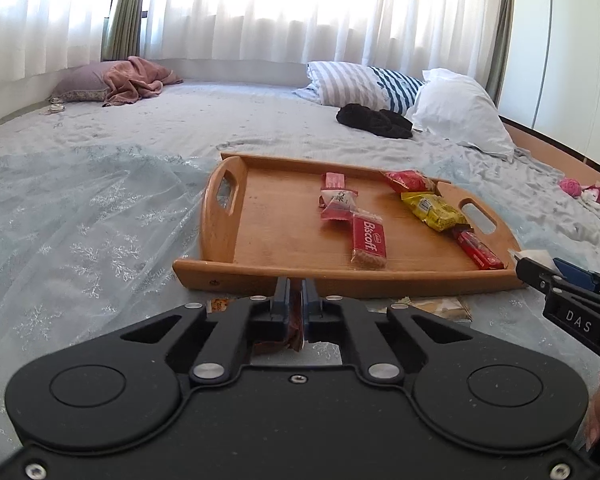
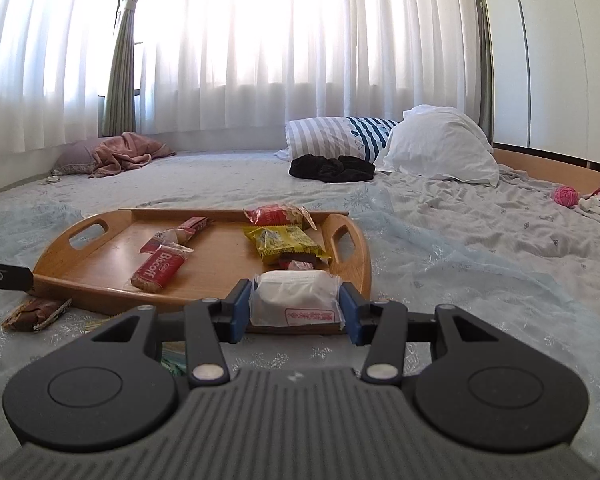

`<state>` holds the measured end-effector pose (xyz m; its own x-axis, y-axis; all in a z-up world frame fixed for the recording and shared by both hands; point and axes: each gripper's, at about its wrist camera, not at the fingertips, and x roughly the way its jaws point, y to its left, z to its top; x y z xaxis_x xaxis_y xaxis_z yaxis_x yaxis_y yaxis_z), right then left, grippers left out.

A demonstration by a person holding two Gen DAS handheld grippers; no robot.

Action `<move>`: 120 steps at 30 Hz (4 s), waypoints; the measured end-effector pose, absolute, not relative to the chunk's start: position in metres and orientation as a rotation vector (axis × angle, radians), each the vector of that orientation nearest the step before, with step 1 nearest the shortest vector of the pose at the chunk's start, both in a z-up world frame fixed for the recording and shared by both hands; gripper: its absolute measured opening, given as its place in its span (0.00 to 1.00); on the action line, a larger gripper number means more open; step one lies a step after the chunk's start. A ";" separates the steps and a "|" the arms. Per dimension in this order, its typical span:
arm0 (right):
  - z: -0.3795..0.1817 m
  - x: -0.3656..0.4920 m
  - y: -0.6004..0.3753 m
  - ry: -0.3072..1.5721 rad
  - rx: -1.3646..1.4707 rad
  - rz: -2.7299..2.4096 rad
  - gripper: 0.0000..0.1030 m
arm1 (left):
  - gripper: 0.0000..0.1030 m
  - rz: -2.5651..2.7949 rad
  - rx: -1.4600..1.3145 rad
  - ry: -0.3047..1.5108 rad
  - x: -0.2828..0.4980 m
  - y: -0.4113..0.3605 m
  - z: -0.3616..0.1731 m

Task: Organize snacks
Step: 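Grasp the chocolate-nut bar with the left gripper while the right grasps the white pastry pack, then carry the chocolate-nut bar and white pastry pack onto the tray with both grippers, then open both grippers to release the bar and pastry pack on the tray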

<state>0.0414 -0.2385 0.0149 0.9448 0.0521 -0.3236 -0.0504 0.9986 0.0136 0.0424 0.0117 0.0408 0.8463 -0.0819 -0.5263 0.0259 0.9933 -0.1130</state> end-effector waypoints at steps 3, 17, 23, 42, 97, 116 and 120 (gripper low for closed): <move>0.015 0.040 -0.236 0.327 0.001 0.061 0.49 | 0.12 -0.049 -0.064 0.559 0.036 0.009 0.033; 0.001 0.044 -0.231 0.374 0.008 0.070 0.50 | 0.79 -0.002 -0.152 0.627 0.060 0.033 0.005; 0.000 0.044 -0.229 0.379 0.008 0.074 0.50 | 0.47 0.000 -0.161 0.629 0.063 0.033 0.005; 0.011 0.045 -0.219 0.354 0.005 0.099 0.50 | 0.39 -0.020 -0.084 0.533 0.034 0.016 0.035; -0.001 0.131 -0.192 0.538 0.041 0.161 0.50 | 0.39 -0.021 -0.009 0.618 0.141 -0.003 0.017; 0.004 0.125 -0.195 0.521 0.069 0.171 0.66 | 0.55 -0.021 -0.005 0.638 0.137 -0.002 0.021; 0.010 0.116 -0.197 0.497 0.056 0.176 0.68 | 0.70 -0.036 0.000 0.628 0.130 -0.001 0.027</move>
